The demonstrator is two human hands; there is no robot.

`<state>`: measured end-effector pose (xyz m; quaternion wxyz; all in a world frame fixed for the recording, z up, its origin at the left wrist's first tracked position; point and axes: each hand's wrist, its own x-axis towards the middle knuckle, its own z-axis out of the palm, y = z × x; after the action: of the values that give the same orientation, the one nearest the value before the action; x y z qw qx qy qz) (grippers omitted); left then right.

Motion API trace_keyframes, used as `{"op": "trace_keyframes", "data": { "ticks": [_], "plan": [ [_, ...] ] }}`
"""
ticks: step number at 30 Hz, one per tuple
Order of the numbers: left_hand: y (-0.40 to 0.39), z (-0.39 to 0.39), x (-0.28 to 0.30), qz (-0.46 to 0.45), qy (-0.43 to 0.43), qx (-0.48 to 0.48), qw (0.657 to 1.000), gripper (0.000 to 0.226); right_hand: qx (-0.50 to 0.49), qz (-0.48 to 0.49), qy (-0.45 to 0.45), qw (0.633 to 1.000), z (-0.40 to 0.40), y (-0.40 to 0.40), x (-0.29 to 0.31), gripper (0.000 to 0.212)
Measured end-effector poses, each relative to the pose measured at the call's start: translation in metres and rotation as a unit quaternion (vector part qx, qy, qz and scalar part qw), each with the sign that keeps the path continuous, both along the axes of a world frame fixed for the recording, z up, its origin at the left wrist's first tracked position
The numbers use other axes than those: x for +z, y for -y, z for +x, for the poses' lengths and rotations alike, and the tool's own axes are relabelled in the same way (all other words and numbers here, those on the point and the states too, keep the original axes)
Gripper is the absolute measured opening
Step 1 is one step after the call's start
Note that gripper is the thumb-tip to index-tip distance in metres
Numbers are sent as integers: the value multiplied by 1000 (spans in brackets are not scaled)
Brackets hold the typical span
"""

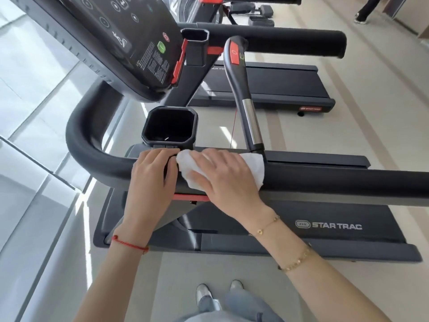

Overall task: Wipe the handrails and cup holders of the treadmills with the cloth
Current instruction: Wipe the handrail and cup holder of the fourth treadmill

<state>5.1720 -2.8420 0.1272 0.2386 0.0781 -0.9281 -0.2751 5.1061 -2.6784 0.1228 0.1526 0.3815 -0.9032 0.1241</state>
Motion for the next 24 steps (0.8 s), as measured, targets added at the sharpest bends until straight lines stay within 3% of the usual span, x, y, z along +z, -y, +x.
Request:
{"op": "trace_keyframes", "data": {
  "ticks": [4,7,11,14,18,24],
  "plan": [
    [12,4,1,8,8,17,1000,25,25,6,-34,999,1,-33,-7,40],
    [19,6,2,15,-1,25,1000,24,-7,0,0,1000,-11,-54,-1,38],
    [28,6,3,-4,15,30,999,22,1,19,44,999,-15,-10,11,40],
    [31,7,0,-17,24,20,999,19,22,31,18,999,3,28,6,43],
    [32,8,0,-16,14,11,1000,21,42,17,-26,999,5,8,-2,42],
    [33,8,-5,-28,7,19,999,21,0,12,46,999,-5,8,8,39]
  ]
}}
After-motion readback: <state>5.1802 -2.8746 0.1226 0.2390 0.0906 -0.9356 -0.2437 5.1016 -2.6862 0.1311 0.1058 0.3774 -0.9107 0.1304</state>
